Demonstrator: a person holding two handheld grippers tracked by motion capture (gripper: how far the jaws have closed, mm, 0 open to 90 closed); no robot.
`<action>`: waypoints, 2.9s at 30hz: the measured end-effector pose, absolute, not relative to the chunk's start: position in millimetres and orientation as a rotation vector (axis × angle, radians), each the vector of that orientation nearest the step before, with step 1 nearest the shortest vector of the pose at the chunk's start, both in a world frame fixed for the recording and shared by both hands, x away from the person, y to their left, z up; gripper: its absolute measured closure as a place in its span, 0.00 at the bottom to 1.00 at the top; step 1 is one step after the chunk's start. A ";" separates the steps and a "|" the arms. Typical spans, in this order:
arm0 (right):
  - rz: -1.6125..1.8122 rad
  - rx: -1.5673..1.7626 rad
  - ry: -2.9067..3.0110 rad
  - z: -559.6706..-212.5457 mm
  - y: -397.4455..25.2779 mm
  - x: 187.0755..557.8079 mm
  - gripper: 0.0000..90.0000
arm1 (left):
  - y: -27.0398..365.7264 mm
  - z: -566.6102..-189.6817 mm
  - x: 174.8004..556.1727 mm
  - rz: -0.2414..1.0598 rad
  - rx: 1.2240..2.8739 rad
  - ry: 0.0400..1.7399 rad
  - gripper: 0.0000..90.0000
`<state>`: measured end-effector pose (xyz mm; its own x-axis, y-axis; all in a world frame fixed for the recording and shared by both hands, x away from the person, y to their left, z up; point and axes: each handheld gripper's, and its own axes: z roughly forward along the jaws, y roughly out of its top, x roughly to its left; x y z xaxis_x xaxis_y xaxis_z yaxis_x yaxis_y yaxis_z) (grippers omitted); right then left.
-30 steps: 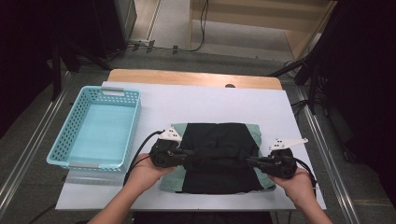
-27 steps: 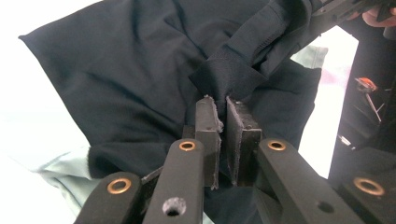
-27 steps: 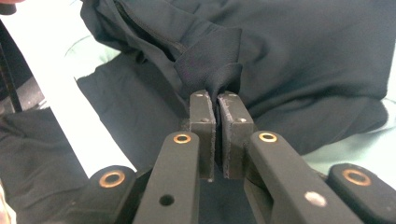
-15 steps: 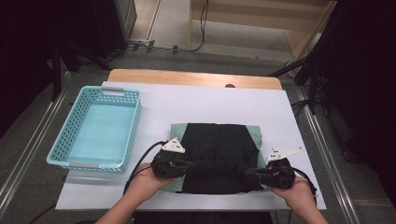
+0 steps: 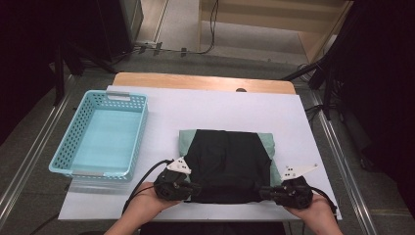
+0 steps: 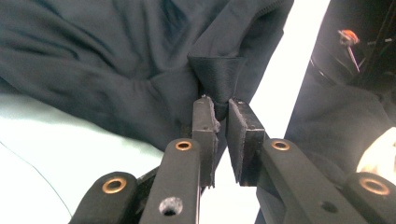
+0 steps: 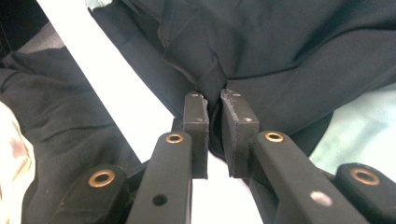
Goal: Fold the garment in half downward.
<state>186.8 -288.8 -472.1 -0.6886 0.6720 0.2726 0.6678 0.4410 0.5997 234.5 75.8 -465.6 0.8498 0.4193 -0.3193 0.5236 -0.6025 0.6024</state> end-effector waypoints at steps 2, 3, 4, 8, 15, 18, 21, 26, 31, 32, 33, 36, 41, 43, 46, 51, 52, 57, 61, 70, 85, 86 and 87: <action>1.109 1.243 2.658 -471.5 -290.7 183.6 0.86 | 76.9 -465.6 231.8 -0.204 2.300 0.675 0.90; 1.109 1.248 2.651 -471.2 -291.6 181.9 0.86 | 77.8 -465.2 231.1 -0.211 2.298 0.672 0.88; 1.113 1.246 2.649 -470.9 -292.5 180.8 0.85 | 79.0 -464.6 230.1 -0.210 2.291 0.672 0.86; 1.151 1.271 2.625 -467.4 -297.8 178.2 0.81 | 87.7 -459.2 230.7 -0.197 2.247 0.686 0.79; 1.164 1.283 2.569 -466.8 -298.4 181.9 0.70 | 91.7 -463.2 239.7 -0.156 2.238 0.767 0.73; 1.173 1.275 2.546 -467.8 -296.3 184.5 0.66 | 91.0 -465.5 241.4 -0.118 2.252 0.777 0.69; 1.168 1.242 2.532 -469.9 -293.5 187.0 0.61 | 90.5 -466.5 242.1 -0.104 2.253 0.778 0.66; 1.165 1.261 2.493 -473.3 -293.8 194.0 0.56 | 90.6 -467.2 245.5 -0.068 2.240 0.789 0.57; 1.185 1.303 2.436 -472.5 -298.3 200.1 0.51 | 90.8 -467.9 250.9 -0.063 2.220 0.813 0.46; 1.187 1.312 2.428 -472.3 -298.8 200.4 0.49 | 91.1 -467.4 251.6 -0.054 2.221 0.809 0.44; 1.188 1.318 2.422 -472.0 -299.3 200.8 0.48 | 91.1 -466.9 252.0 -0.051 2.216 0.810 0.44; 1.177 1.302 2.413 -471.0 -299.7 202.2 0.47 | 91.0 -465.9 254.6 -0.030 2.205 0.815 0.42; 1.188 1.300 2.377 -466.6 -299.9 208.0 0.45 | 89.5 -464.7 260.3 -0.029 2.198 0.849 0.39; 1.201 1.303 2.361 -465.3 -301.4 210.5 0.44 | 89.5 -463.5 261.3 -0.015 2.185 0.853 0.37; 1.207 1.316 2.338 -464.3 -303.9 214.0 0.43 | 88.4 -462.4 263.4 -0.002 2.160 0.862 0.33; 1.230 1.334 2.307 -462.8 -306.2 221.7 0.40 | 86.4 -461.4 267.5 0.017 2.159 0.874 0.29; 1.248 1.331 2.301 -462.5 -306.3 223.5 0.40 | 86.0 -460.9 268.0 0.026 2.152 0.878 0.29; 1.245 1.345 2.288 -462.6 -306.8 231.1 0.39 | 86.8 -458.3 272.6 0.058 2.137 0.893 0.26; 1.236 1.366 2.277 -463.7 -308.4 235.5 0.39 | 87.6 -458.6 277.7 0.077 2.136 0.910 0.26; 1.220 1.401 2.246 -464.9 -312.0 246.3 0.38 | 87.1 -458.5 292.3 0.055 2.094 0.953 0.26; 1.191 1.433 2.212 -469.4 -315.5 263.5 0.38 | 78.9 -458.7 308.7 0.131 2.104 0.983 0.28; 1.190 1.440 2.210 -469.6 -315.5 264.3 0.38 | 78.1 -459.1 310.2 0.140 2.106 0.988 0.28; 1.188 1.437 2.210 -469.8 -316.0 265.3 0.38 | 77.5 -459.7 312.1 0.143 2.109 0.988 0.28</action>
<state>265.3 -316.0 -469.8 -0.4823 0.8497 0.2128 0.6464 0.1813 0.7411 312.1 77.5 -459.7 0.6904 0.6916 -0.2124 0.6029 -0.3878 0.6972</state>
